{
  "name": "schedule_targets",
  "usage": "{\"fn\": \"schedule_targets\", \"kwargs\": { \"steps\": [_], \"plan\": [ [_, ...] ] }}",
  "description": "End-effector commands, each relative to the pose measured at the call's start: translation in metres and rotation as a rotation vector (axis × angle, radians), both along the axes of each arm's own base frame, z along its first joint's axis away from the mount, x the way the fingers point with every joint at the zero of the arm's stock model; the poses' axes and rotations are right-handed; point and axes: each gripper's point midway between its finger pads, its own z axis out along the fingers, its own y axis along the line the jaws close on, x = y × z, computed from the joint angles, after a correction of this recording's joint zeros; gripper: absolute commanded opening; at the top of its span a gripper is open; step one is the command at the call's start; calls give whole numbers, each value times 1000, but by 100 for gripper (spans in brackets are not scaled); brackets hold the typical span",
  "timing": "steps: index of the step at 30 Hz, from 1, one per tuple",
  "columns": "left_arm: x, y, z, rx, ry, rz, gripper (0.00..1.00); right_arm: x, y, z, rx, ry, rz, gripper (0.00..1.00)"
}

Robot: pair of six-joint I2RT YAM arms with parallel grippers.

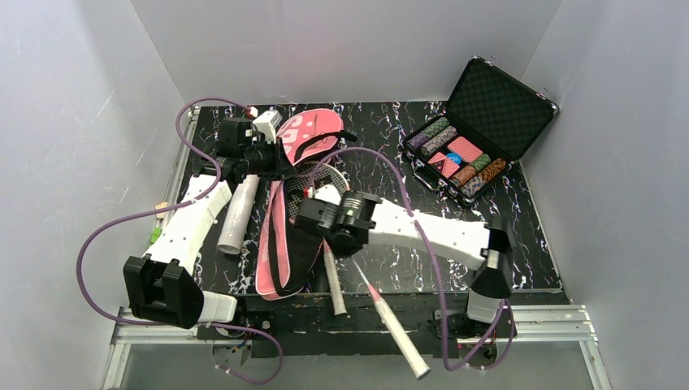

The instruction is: Pack up the badminton gear

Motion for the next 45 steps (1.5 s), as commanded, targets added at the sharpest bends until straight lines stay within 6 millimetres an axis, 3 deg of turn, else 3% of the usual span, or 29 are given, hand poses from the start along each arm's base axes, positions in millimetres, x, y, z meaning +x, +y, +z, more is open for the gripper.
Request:
{"fn": "schedule_targets", "kwargs": {
  "steps": [1,5,11,17,24,34,45],
  "plan": [
    [2,-11,33,-71,-88,-53,0,31,31,14,9,-102,44,1],
    [-3,-14,31,-81,-74,-81,0,56,45,8,0,-126,31,1],
    [-8,-17,28,-89,-54,-111,0,101,51,1,14,-158,-57,1],
    [-11,-21,25,-103,-30,-136,0,125,72,-1,47,-161,-89,1],
    [-17,-24,17,-118,12,-158,0,156,79,-20,85,-149,-171,1],
    [-25,-29,13,-131,41,-187,0,192,86,-26,189,-123,-277,1],
    [-27,-31,13,-132,43,-199,0,207,106,-45,287,-45,-336,1]
  ]
}}
